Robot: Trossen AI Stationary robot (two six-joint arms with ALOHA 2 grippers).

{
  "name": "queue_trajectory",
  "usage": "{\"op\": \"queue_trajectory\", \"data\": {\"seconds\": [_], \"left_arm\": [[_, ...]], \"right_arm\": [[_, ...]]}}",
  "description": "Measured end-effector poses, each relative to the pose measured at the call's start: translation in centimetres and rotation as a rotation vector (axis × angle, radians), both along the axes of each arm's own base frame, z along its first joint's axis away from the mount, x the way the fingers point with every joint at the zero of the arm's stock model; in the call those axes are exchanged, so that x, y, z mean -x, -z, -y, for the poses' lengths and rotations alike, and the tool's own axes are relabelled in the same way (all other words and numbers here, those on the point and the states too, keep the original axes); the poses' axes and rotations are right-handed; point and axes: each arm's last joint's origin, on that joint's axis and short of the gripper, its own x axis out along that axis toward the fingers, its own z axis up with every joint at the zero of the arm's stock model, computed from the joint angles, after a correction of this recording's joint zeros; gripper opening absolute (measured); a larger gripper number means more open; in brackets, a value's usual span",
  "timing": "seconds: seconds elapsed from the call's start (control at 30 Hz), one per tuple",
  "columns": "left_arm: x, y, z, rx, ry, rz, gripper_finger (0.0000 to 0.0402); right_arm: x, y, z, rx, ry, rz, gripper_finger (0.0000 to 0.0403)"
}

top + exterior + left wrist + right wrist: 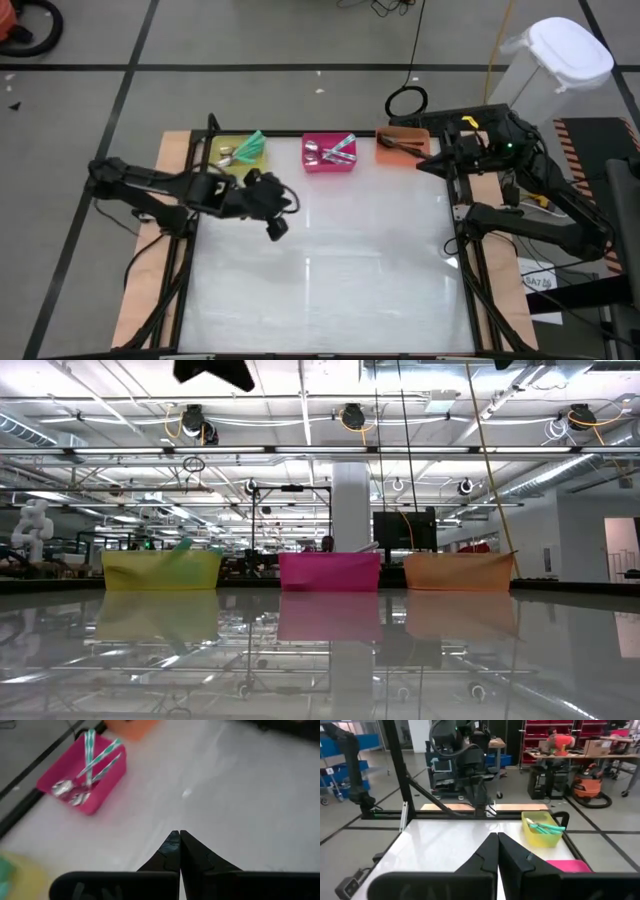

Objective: Sort silverware by color (type)
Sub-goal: Return to Home Position

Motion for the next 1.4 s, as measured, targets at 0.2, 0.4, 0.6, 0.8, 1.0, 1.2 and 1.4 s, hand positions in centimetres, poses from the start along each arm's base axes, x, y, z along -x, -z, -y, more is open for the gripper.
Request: {"op": "queue_trajectory", "data": {"seconds": [0.2,0.4,0.6,0.8,1.0,1.2,1.4], "left_arm": [[3.7,4.0,-0.2,0.043,-0.019,0.132,0.0000],[6.8,7.0,-1.5,0.043,-0.018,0.164,0.0000],[9.1,8.4,-3.0,0.055,-0.034,0.171,0.0000],[10.1,9.2,-3.5,0.036,-0.037,0.138,0.0000],[10.0,9.2,-3.5,0.026,-0.035,0.141,0.0000],[9.1,10.5,-3.5,-0.029,-0.014,0.257,0.0000],[9.4,14.3,-3.4,-0.009,0.003,0.290,0.0000]], "right_arm": [[-1.1,2.7,0.7,-0.017,0.007,-0.001,0.0000],[-1.9,7.2,1.6,0.011,0.109,-0.046,0.0000],[-2.1,12.3,2.0,0.067,0.191,-0.045,0.0000],[-2.3,17.4,1.4,0.000,0.167,0.000,0.0000],[-2.2,18.9,0.3,0.020,0.100,0.040,0.0000],[-2.2,19.3,-0.5,0.100,0.037,0.040,0.0000],[-2.0,21.4,-0.9,0.048,0.020,-0.025,0.0000]]}}
